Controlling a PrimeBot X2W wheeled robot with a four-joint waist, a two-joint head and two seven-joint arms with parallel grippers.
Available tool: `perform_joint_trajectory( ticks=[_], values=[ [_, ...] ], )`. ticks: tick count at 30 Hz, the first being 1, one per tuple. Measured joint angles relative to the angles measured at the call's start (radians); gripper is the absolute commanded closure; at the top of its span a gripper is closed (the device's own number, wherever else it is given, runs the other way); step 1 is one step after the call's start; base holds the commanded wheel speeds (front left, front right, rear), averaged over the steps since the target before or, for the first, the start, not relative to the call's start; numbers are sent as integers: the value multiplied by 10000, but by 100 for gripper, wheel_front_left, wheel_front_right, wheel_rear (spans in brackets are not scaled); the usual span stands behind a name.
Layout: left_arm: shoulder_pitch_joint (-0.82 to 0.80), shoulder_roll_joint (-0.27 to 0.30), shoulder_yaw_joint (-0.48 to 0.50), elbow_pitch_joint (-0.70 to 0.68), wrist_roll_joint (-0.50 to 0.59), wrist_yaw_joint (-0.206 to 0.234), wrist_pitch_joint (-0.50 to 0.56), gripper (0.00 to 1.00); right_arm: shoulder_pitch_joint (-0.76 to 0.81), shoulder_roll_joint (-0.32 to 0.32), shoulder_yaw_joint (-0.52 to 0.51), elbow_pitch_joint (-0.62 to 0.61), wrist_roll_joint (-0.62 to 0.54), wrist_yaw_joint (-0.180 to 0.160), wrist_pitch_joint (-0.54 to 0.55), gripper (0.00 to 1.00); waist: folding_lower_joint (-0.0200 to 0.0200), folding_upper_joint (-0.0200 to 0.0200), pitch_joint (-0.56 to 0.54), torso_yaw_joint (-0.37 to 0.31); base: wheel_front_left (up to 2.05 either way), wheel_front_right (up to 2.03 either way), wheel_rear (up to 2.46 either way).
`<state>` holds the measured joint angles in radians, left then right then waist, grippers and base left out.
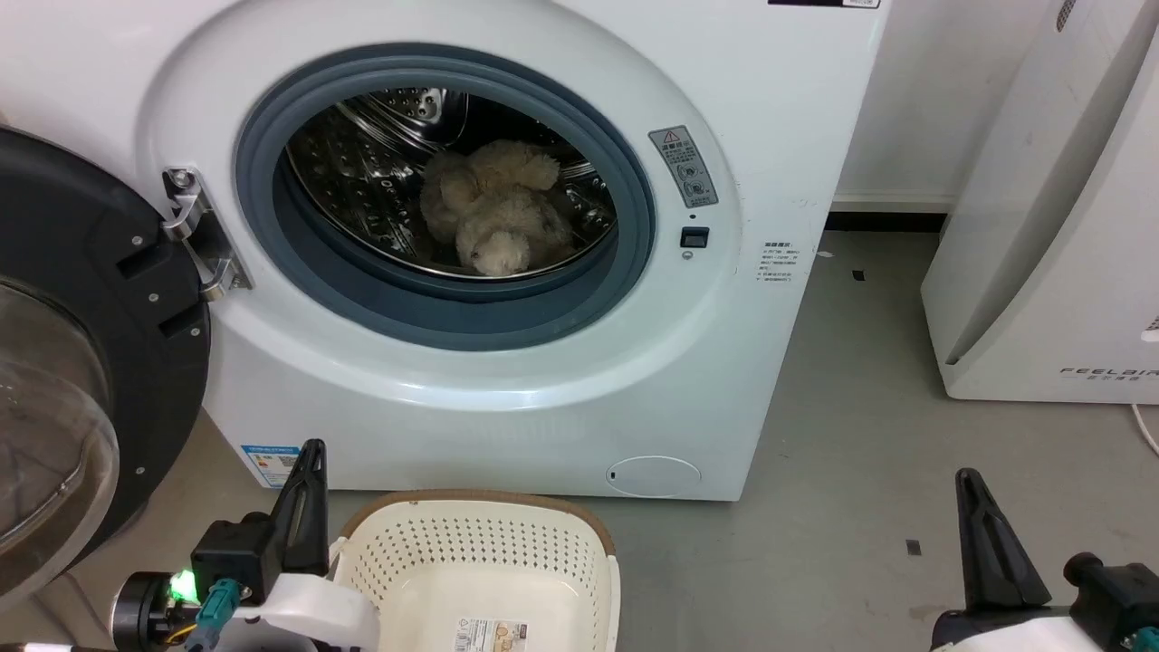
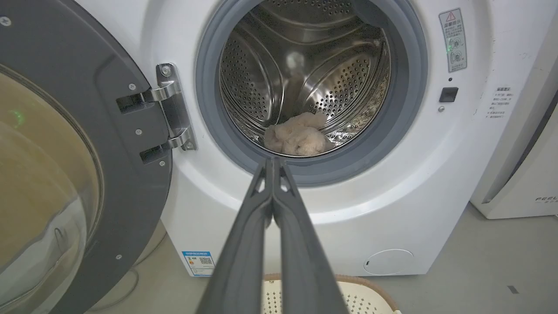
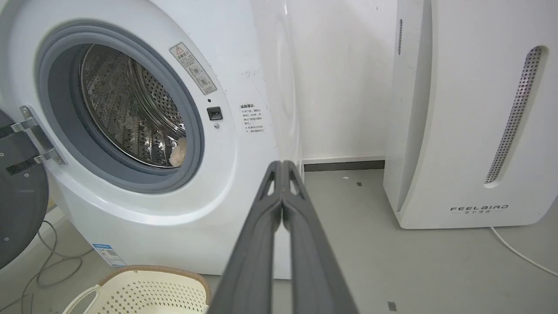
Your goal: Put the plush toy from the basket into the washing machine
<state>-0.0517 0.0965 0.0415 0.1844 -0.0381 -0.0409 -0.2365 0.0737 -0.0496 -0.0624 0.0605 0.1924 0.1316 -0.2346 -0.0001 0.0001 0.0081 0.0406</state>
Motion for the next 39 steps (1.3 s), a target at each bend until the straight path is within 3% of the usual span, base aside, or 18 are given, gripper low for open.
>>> perform_joint_trajectory(
  ticks=[39],
  values=[
    [93, -171, -157, -593, 88, 117, 792, 100, -152, 0, 194, -163, -617, 0, 761, 100, 1, 0, -28, -139, 0, 0, 0]
  ],
)
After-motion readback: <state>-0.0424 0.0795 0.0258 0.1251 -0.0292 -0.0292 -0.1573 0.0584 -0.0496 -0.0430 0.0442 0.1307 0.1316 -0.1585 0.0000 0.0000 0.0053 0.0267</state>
